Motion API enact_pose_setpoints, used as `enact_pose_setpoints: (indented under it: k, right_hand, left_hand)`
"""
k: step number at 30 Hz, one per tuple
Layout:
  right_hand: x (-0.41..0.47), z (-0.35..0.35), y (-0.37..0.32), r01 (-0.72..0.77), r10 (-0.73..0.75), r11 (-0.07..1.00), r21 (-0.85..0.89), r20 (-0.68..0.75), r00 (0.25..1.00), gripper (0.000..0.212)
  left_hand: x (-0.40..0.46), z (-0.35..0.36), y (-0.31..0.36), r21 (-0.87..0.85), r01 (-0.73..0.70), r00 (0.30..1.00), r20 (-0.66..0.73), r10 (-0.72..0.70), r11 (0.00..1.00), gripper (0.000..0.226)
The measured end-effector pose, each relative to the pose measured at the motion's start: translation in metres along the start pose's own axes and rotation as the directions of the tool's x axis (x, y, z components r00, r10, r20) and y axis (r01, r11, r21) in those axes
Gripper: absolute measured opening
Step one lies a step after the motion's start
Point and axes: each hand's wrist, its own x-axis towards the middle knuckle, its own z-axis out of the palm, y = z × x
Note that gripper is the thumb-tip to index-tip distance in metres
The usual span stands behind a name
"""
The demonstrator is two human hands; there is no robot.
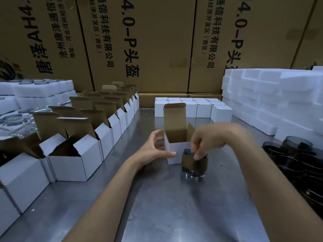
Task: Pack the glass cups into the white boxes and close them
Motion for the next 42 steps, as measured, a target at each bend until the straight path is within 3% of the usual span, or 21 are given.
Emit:
enact_pose_setpoints:
  k: [3, 6, 8, 11, 14, 17, 22, 27, 29, 32, 35, 37, 39, 42]
  right_hand:
    - [-0.013, -0.012, 0.006, 0.185, -0.156, 0.964, 0.19, -0.157, 0.975, 0.01]
    - [-0.015, -0.019, 0.008, 0.361, -0.198, 0.865, 0.349, -0.424, 0.884, 0.012]
    - [-0.004, -0.017, 0.007, 0.389, -0.144, 0.857, 0.338, -0.568, 0.811, 0.01]
    - [0.02, -0.006, 0.008, 0.29, -0.05, 0.923, 0.252, -0.669, 0.742, 0.006]
    - [0.043, 0.01, 0.011, 0.168, -0.006, 0.971, 0.169, -0.688, 0.726, 0.016]
    - [0.055, 0.021, 0.012, 0.144, -0.038, 0.985, 0.096, -0.687, 0.725, 0.019]
    - [0.06, 0.026, 0.011, 0.133, -0.133, 0.99, -0.045, -0.605, 0.785, 0.017]
    - [0.061, 0.026, 0.015, 0.072, -0.11, 0.993, -0.091, -0.54, 0.835, 0.018]
    - [0.059, 0.023, 0.015, 0.078, -0.091, 0.996, -0.046, -0.539, 0.838, 0.021]
    - [0.05, 0.015, 0.021, 0.168, -0.021, 0.962, 0.216, -0.553, 0.833, 0.025]
    - [0.046, 0.014, 0.028, 0.224, 0.008, 0.926, 0.305, -0.607, 0.794, 0.025]
    - [0.048, 0.016, 0.031, 0.264, 0.084, 0.876, 0.404, -0.667, 0.74, 0.021]
    - [0.052, 0.021, 0.034, 0.326, 0.187, 0.734, 0.596, -0.638, 0.747, 0.019]
    - [0.058, 0.032, 0.034, 0.272, 0.255, 0.313, 0.91, -0.357, 0.899, 0.027]
  left_hand:
    - [-0.001, 0.001, 0.002, -0.035, -0.022, 1.0, -0.008, 0.022, 0.999, 0.092]
    - [-0.002, 0.001, 0.002, -0.057, -0.019, 1.0, 0.003, 0.019, 0.998, 0.091]
    - [-0.003, 0.0, 0.003, -0.047, -0.005, 1.0, 0.025, 0.006, 0.999, 0.084]
    - [-0.003, 0.0, 0.005, -0.026, 0.011, 0.999, 0.039, -0.01, 1.0, 0.075]
    - [-0.004, 0.001, 0.005, -0.044, 0.003, 1.0, 0.023, -0.002, 0.999, 0.074]
    - [-0.004, 0.001, 0.005, -0.054, 0.003, 1.0, 0.019, -0.002, 0.999, 0.074]
    - [-0.003, 0.0, 0.005, -0.057, 0.003, 1.0, 0.023, -0.002, 0.998, 0.074]
    - [-0.003, -0.001, 0.005, -0.058, 0.002, 0.999, 0.032, 0.0, 0.998, 0.074]
    - [-0.002, -0.001, 0.004, -0.063, 0.003, 0.999, 0.036, -0.001, 0.998, 0.074]
    - [-0.002, -0.001, 0.003, -0.081, 0.0, 0.999, 0.04, 0.004, 0.997, 0.075]
    - [-0.001, -0.003, 0.002, -0.075, -0.008, 0.999, 0.047, 0.011, 0.997, 0.074]
    - [-0.001, -0.003, 0.003, -0.063, 0.013, 0.998, 0.064, -0.009, 0.998, 0.068]
    - [-0.002, -0.003, 0.005, -0.124, 0.048, 0.995, 0.088, -0.038, 0.991, 0.058]
    - [-0.002, -0.006, 0.007, -0.273, 0.078, 0.988, 0.149, -0.038, 0.959, 0.049]
